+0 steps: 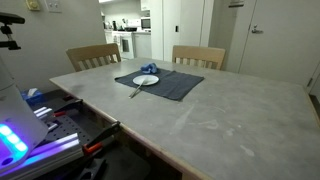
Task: Move the blue cloth to the right
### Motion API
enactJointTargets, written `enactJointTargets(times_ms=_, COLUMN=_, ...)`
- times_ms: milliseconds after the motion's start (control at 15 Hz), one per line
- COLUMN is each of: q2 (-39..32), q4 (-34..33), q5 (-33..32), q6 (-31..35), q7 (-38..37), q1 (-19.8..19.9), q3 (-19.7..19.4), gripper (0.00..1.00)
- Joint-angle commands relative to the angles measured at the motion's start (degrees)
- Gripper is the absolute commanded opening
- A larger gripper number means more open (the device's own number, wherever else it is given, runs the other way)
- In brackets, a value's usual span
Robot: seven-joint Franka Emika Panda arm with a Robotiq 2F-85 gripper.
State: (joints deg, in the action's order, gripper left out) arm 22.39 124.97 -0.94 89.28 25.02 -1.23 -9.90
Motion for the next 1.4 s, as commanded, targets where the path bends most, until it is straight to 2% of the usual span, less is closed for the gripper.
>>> enactJointTargets(times_ms=0, q2=-0.7, q4=-0.5, q5=0.1, q6=-0.1, q7=0.5, q1=0.8, q3=0.7, gripper=1.00)
enactJointTargets(times_ms=200, q2=-1.5, q4=-1.1, q5=-0.1, q6=-0.1, q7=0.8, q1=0.8, q3=0.8, gripper=1.00)
enactJointTargets(times_ms=533, q2=-2.6, q4=-0.2, q5=-1.4, q6=4.2, q7=0.0, q1=0.6, q3=1.7, gripper=1.00)
enactJointTargets(times_ms=933, q2=-5.6, q4=1.0, q5=-0.4, q6=19.0, q7=1.2, q1=0.0, q3=2.6, gripper=1.00)
enactJointTargets(times_ms=1200, q2=-10.3, q4=-0.2, q5=1.0, q6=29.0, q7=1.9, q1=-0.6, q3=3.5, gripper=1.00)
enactJointTargets(times_ms=1333, q2=-12.9, q4=-1.4, q5=2.3, q6=31.9, q7=2.0, q1=-1.0, q3=4.0, gripper=1.00)
